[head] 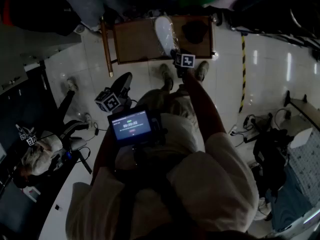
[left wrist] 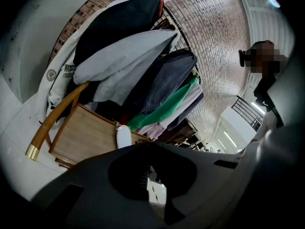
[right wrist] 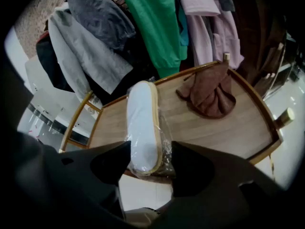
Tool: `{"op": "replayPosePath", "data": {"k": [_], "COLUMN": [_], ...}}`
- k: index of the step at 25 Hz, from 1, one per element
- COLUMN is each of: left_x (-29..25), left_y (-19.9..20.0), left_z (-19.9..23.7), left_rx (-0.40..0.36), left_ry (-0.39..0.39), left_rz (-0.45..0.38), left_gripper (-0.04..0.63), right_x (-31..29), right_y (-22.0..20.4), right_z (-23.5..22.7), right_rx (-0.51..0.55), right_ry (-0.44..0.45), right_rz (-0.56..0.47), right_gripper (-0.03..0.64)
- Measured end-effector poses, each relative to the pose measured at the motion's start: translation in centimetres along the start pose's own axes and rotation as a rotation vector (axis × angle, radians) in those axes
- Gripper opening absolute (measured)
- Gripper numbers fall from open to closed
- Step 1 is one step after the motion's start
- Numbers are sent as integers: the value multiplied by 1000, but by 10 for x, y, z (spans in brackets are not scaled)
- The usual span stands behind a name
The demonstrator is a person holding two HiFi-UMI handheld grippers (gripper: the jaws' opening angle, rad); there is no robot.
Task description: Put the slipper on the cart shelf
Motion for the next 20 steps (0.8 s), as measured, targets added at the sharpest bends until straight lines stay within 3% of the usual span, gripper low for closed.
{"op": "replayPosePath", "data": {"k": [6,10,12,15,18,20], "left_x": [0,5,6,9,7,5], "left_y": [-4,0,-2,-14,-13,-15], "left_z": [-4,-8,-8,2,1,0], "left_rx": [3,-1,4,36,43,45], "left_ry": [18,48,52,37,39,36], "left_rz": [-19,-18,-20,-45,-43,-33], "left_gripper": [0,0,0,0,0,0], "right_x": [-16,-18,-17,-17,-16,-18], "right_y": [-5,-3,0,0,-6,-2], "right_z": [-11,-10,-12,-8,-11,-19], "right_rx": [-4,-21,-27,-35,-40,-44], "right_ry": [-77,-125,-156,-133,-144,-139], "right_rz": [78,40,34,36,109,89], "right_gripper": [301,288,260,214,173,159]}}
Point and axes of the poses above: the fingertips, and each gripper's own axes: x backward along the fingers, z to its left, y out of its top, the point moved 9 cm from there along x, backward along the fingers, and after that the axes turned 9 degrees about -y, right-handed, at the moved point
